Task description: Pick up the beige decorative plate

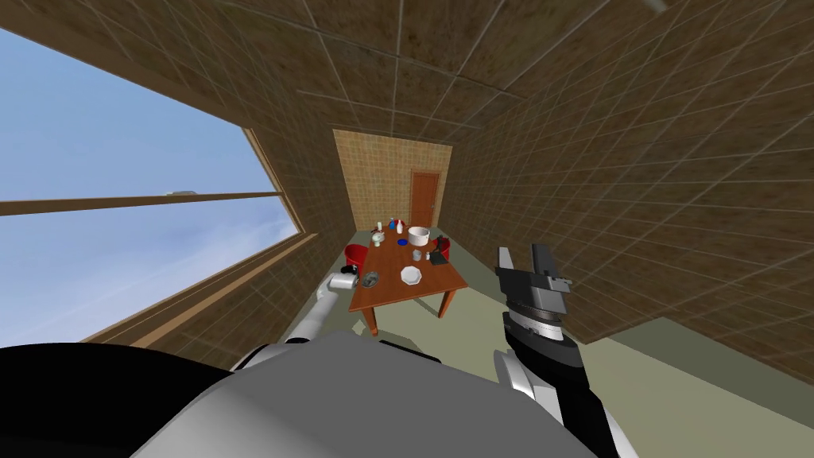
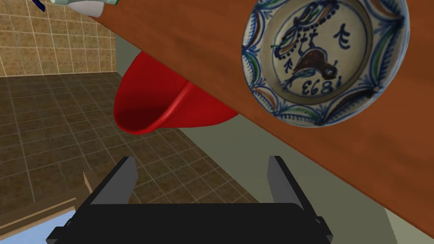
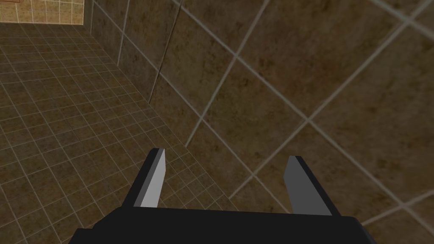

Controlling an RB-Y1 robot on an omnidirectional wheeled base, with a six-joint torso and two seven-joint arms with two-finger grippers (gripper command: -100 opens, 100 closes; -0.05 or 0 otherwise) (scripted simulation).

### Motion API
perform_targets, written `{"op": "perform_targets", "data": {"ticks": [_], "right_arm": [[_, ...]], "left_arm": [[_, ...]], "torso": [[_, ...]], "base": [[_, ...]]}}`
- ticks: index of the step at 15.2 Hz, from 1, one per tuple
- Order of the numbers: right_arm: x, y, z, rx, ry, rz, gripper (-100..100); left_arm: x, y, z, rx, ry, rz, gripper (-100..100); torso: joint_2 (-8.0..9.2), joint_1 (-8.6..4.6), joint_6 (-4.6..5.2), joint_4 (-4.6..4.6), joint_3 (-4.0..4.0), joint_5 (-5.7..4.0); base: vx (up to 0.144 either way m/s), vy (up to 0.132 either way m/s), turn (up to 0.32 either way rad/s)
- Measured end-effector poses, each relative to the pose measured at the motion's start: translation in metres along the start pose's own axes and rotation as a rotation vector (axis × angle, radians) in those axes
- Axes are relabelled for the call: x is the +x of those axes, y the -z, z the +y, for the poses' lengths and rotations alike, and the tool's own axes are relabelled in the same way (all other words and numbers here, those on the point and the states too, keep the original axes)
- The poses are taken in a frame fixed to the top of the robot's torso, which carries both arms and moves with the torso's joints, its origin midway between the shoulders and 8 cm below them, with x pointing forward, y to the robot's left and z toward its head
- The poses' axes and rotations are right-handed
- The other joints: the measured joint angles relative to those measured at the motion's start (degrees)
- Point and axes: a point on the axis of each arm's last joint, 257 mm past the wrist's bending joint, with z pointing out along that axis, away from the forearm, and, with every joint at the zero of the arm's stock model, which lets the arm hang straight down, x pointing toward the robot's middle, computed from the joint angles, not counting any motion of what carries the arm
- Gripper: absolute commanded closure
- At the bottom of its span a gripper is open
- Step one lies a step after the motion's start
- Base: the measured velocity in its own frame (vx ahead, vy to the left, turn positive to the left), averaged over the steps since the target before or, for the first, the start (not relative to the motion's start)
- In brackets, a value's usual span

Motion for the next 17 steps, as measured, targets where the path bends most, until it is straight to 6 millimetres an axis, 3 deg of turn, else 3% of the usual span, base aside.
{"op": "perform_targets", "data": {"ticks": [8,17], "right_arm": [[0.000,0.000,0.000,0.000,0.000,0.000,0],[0.000,0.000,0.000,0.000,0.000,0.000,0]], "left_arm": [[-0.008,-0.011,0.044,-0.179,0.084,-0.076,-100],[-0.005,-0.008,0.092,-0.371,0.161,-0.146,-100]], "torso": [[-0.03,0.00,0.02,0.00,-0.01,0.00],[-0.04,0.01,0.01,-0.01,-0.02,0.00]], "base": [[0.009,0.002,-0.084],[0.013,0.005,-0.073]]}}
